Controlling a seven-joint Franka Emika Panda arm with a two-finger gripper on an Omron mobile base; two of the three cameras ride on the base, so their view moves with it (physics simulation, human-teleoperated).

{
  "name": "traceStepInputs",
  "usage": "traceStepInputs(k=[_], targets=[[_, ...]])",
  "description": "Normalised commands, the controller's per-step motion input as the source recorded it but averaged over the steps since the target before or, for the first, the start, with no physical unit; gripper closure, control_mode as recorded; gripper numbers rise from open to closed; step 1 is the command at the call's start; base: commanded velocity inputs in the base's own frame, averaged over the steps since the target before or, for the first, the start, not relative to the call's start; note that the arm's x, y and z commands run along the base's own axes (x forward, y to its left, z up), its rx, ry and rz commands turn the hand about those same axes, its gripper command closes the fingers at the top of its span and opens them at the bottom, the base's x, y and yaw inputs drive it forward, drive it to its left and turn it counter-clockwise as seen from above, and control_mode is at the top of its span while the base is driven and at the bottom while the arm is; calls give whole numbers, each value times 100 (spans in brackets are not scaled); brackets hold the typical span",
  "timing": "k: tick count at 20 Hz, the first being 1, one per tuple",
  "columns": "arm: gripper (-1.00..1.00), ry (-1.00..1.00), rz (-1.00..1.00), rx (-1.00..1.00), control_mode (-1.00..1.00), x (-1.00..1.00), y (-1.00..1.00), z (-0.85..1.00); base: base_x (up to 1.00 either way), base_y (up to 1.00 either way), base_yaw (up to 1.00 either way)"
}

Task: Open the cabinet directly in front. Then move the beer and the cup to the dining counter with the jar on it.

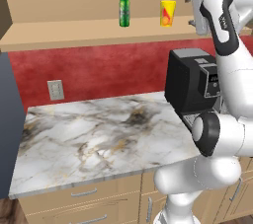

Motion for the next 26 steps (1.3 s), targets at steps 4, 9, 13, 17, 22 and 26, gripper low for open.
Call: traceStepInputs(k=[4, 9, 13, 17, 22, 26], targets=[[-100, 0, 0, 0, -100, 23, 0, 6, 0, 0, 0], [-100, 0, 0, 0, -100, 23, 0, 2, 0, 0, 0], [-100, 2, 0, 0, -100, 22, 0, 0, 0, 0, 0], [-100, 3, 0, 0, -100, 18, 0, 0, 0, 0, 0], [-100, 4, 0, 0, -100, 12, 0, 3, 0, 0, 0], [-100, 5, 0, 0, -100, 8, 0, 4, 0, 0, 0]])
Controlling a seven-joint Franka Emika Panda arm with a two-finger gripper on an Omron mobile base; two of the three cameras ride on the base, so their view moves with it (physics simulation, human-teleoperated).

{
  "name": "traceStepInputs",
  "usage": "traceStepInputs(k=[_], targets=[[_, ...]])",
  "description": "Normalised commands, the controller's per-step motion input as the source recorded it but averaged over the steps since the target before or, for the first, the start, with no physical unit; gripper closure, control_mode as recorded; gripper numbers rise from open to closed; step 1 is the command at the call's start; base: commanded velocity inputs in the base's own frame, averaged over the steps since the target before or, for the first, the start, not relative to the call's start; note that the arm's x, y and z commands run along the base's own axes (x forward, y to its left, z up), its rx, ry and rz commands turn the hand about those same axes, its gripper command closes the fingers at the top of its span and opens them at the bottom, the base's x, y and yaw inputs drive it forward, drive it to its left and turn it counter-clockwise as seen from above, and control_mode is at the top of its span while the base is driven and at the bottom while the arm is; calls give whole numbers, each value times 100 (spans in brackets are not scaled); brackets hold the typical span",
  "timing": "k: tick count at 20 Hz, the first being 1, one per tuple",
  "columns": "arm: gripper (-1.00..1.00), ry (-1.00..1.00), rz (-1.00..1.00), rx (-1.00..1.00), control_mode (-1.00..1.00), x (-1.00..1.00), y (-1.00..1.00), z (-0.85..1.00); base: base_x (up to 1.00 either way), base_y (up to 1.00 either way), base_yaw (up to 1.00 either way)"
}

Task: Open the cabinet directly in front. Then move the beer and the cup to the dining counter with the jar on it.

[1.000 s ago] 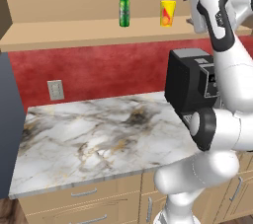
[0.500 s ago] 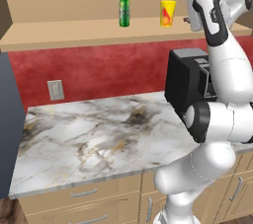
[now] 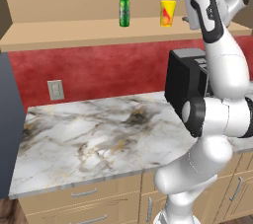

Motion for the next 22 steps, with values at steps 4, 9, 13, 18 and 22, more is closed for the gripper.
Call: traceStepInputs(k=[4, 9, 13, 18, 22], targets=[[-100, 2, 0, 0, -100, 13, 0, 2, 0, 0, 0], [-100, 0, 0, 0, -100, 18, 0, 0, 0, 0, 0], [-100, 0, 0, 0, -100, 18, 0, 0, 0, 0, 0], [-100, 0, 0, 0, -100, 15, 0, 0, 0, 0, 0], [-100, 0, 0, 0, -100, 16, 0, 0, 0, 0, 0]])
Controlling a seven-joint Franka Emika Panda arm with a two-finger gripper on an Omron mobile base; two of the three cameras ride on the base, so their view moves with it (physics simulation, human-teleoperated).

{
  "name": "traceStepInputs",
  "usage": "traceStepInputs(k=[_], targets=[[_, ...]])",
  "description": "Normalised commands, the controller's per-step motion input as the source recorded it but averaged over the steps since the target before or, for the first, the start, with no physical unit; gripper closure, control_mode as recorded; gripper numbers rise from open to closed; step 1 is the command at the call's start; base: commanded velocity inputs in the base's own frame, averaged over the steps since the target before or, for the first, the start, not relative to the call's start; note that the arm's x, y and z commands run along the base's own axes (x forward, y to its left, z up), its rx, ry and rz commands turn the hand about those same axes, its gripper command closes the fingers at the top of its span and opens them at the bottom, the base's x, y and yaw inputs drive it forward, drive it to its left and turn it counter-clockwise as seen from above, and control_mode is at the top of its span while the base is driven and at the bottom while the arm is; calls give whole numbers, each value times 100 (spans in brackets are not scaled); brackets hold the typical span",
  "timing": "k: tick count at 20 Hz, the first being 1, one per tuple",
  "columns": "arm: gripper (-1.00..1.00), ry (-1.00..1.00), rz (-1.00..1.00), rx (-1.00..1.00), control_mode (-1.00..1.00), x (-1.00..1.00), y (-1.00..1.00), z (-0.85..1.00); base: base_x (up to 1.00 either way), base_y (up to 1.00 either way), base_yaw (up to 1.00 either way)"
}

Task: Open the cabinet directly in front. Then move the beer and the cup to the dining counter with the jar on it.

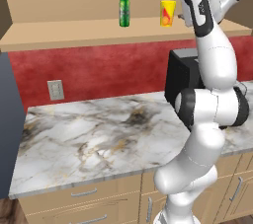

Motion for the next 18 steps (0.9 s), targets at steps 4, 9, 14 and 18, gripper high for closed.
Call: traceStepInputs(k=[4, 9, 14, 18], targets=[[-100, 0, 0, 0, -100, 17, 0, 0, 0, 0, 0], [-100, 1, 0, 0, -100, 15, 0, 0, 0, 0, 0], [-100, 7, 0, 0, -100, 9, 0, 0, 0, 0, 0], [-100, 10, 0, 0, -100, 6, 0, 0, 0, 0, 0]])
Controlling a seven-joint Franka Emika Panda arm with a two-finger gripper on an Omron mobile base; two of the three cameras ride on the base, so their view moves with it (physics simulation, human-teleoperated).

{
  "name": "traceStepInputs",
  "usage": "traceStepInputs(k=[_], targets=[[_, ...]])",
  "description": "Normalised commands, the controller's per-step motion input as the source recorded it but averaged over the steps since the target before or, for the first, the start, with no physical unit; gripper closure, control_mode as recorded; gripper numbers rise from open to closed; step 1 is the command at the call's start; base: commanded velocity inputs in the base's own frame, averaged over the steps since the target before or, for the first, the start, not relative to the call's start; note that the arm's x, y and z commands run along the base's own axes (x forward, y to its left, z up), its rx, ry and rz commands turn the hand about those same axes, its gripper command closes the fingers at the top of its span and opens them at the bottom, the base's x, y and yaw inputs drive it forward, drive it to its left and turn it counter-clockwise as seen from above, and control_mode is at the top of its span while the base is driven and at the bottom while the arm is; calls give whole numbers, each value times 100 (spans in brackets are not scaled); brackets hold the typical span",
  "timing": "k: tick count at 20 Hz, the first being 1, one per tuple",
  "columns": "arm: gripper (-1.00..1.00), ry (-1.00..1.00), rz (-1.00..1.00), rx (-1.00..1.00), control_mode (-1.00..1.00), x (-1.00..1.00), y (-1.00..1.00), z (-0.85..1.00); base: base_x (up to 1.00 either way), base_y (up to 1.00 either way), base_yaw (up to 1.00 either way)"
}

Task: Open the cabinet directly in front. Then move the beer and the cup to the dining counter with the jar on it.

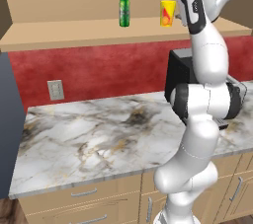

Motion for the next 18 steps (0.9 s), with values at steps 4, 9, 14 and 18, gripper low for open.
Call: traceStepInputs(k=[4, 9, 14, 18], targets=[[-100, 5, 0, 0, -100, 11, 0, 0, 0, 0, 0], [-100, 1, 0, 0, -100, 13, 0, 0, 0, 0, 0], [-100, 2, 0, 0, -100, 14, 0, 0, 0, 0, 0], [-100, 5, 0, 0, -100, 4, 0, 0, 0, 0, 0]])
